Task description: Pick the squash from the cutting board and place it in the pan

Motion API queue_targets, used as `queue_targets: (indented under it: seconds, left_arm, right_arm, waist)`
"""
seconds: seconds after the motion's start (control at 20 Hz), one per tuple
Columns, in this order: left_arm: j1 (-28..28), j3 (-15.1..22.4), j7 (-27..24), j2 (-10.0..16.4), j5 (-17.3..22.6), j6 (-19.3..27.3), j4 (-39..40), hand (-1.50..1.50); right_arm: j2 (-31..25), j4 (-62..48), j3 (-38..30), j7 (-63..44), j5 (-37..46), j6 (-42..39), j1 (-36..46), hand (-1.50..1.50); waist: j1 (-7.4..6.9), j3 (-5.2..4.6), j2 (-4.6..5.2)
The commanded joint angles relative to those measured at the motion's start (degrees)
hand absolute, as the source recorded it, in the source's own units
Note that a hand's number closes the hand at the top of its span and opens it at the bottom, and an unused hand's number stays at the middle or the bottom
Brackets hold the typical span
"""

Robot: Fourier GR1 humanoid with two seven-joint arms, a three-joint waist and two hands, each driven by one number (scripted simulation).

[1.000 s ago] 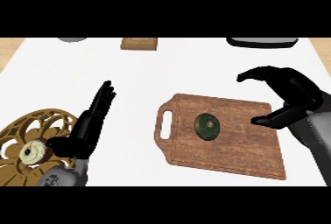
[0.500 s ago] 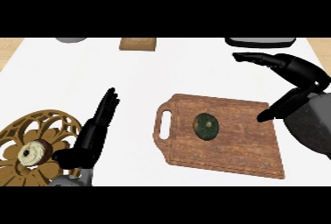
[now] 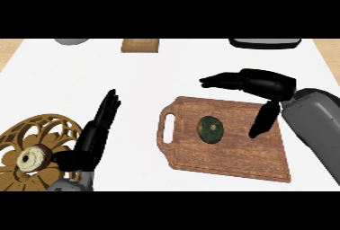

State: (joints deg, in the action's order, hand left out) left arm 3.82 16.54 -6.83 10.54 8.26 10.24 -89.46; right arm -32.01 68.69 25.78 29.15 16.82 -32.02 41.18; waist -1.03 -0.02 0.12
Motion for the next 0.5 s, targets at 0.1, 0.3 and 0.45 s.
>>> queue_targets:
  seconds: [0.1, 0.3, 0.45]
  left_arm:
    - [1.1, -3.0, 0.0, 1.6, 1.2, -2.5, 1.7, 0.00]
    - [-1.8, -2.5, -1.0, 0.9, 0.1, -2.1, -0.4, 0.00]
    - [0.5, -1.4, -1.7, -2.7, -2.2, -0.4, 3.3, 0.00]
  right_arm:
    - [0.5, 2.2, 7.5, 1.4, 11.0, -0.2, 0.8, -1.50]
    - [3.2, 0.8, 10.4, 0.9, 18.9, 5.9, -3.6, -1.50]
    - [7.8, -4.1, 8.7, -1.1, 21.1, 2.6, 0.7, -1.50]
  waist:
    - [0.55, 0.00, -0.04]
    - [0.58, 0.02, -0.07]
    - [0.50, 0.01, 0.01]
